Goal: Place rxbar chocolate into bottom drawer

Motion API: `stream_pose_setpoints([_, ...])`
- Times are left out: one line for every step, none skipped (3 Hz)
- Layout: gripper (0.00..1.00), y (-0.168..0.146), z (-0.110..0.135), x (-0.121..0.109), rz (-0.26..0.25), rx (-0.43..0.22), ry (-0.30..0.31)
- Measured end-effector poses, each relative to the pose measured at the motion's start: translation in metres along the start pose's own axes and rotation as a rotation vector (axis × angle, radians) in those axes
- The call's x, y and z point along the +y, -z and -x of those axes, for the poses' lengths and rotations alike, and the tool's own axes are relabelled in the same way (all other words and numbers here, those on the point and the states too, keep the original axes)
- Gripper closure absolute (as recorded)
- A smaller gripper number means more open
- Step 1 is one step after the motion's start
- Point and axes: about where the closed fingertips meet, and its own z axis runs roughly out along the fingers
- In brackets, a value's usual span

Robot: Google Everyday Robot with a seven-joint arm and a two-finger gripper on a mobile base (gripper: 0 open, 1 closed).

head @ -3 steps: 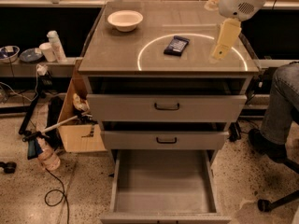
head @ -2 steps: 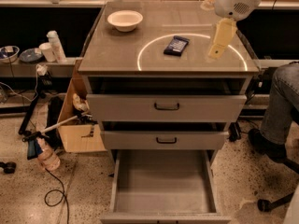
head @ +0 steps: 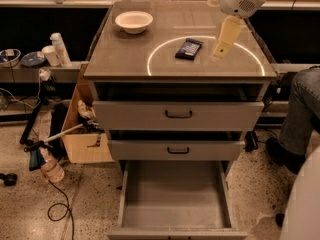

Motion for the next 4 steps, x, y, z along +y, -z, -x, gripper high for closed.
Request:
stream_pose_setpoints([0.00,-0.030,0.011,-0.025,0.006,-0.001,0.030])
stream_pose_setpoints([0.00,-0.040,0.007,-0.023,0.002,0.008,0.033])
stream_pose_setpoints([0.00,-0.055,-0.007,-0.031,-0.008,0.043,0.039])
stream_pose_setpoints([0.00,-0.080,-0.029,-0.053,-0.026,0.085,0.047])
